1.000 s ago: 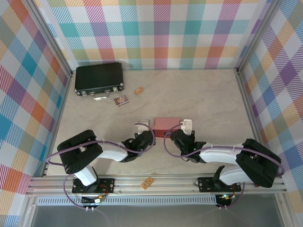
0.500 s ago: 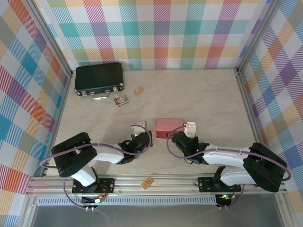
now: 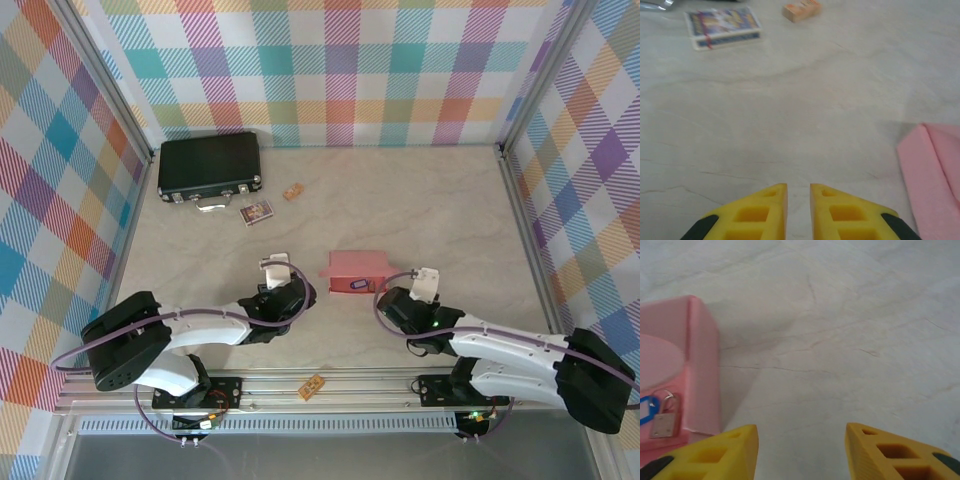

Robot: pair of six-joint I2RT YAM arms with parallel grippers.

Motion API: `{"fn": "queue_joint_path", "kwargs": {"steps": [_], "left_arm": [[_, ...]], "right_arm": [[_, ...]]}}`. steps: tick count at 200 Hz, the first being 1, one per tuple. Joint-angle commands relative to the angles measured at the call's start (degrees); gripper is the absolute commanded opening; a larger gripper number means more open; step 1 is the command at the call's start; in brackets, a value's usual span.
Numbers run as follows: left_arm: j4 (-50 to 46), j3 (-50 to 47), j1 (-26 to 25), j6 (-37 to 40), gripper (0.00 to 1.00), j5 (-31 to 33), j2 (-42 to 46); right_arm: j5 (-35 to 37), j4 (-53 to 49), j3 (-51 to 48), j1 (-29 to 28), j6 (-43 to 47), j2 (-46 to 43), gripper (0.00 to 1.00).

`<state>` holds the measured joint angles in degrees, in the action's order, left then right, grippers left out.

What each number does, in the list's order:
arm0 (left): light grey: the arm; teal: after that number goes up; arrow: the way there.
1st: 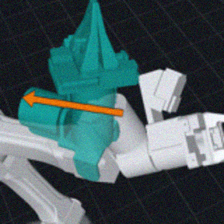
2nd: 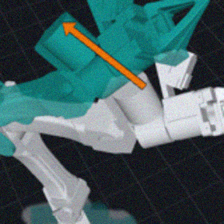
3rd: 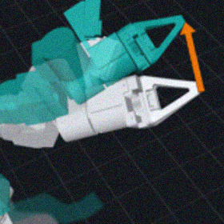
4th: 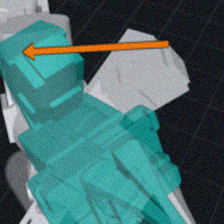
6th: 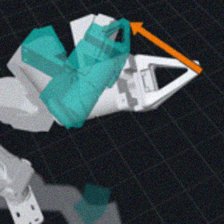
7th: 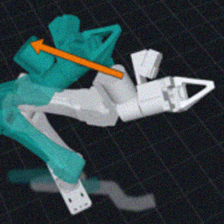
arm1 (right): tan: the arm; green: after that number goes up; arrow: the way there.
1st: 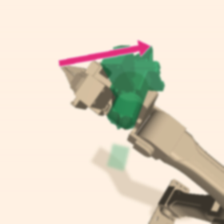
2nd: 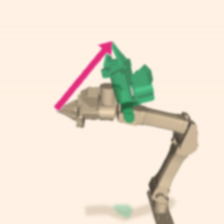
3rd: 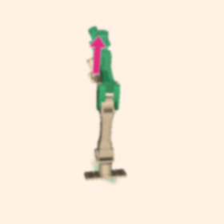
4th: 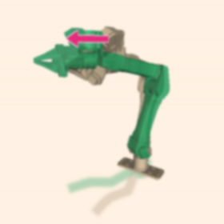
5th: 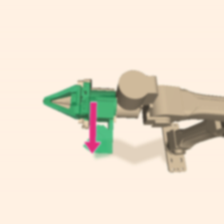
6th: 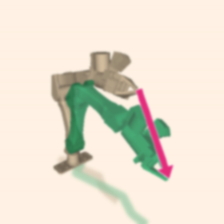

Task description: Fold the paper box

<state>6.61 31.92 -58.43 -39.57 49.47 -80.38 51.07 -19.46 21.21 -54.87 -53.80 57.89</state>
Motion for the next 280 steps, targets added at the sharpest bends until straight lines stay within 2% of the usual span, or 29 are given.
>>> {"fn": "queue_joint_path", "kwargs": {"steps": [1,13,27,53,67,101,119,159,211,246,280], "left_arm": [[-17.04,5.41,-0.35,-6.24,0.19,10.9,1.64],[-20.28,7.8,0.99,-6.24,0.19,11.05,1.72],[-21.25,9.91,3.54,-4.86,0.19,8.48,1.91],[-15.31,11.79,9.2,2.75,0.2,-2.89,2.92],[-13.46,13.55,11.88,5.21,0.22,-8.4,2.95],[-14.49,21.25,16.7,11.99,0.26,-25.66,0.17],[-14.19,24.49,17.34,14.59,0.36,-33.86,-1.45],[-16.79,30.84,17.84,15.59,0.39,-47.51,-8.06],[-16.4,31.29,17.83,12.6,0.39,-54.33,-14.35],[-15.22,29.95,17.82,11.24,0.37,-57.67,-16.95],[-13.19,27.17,17.75,9.23,0.36,-58.53,-18.51]], "right_arm": [[1.48,-12.14,1.79,2.21,-10.54,-1.16,0.49],[0.55,-14.2,2.72,4.05,-12.18,-1.35,0.48],[-1.21,-12.98,3.63,6.39,-8.58,-1.96,0.48],[-5.91,-11.14,6.23,13.31,0.01,-4.42,0.49],[-10.03,-7.05,6.68,18.92,6.33,-5.59,0.49],[-26.89,0.76,11.03,28.7,20.13,-2.84,0.51],[-34.87,1.43,15.34,30.47,25.26,0.86,0.51],[-45.51,2.47,22.03,30.61,30.18,8.11,0.52],[-55.46,2.3,24.58,30.53,32.09,16.15,0.52],[-57.47,2.55,23.44,30.42,31.95,18.52,0.51],[-55.97,2.09,22.0,30.44,30.93,20.34,0.51]]}}
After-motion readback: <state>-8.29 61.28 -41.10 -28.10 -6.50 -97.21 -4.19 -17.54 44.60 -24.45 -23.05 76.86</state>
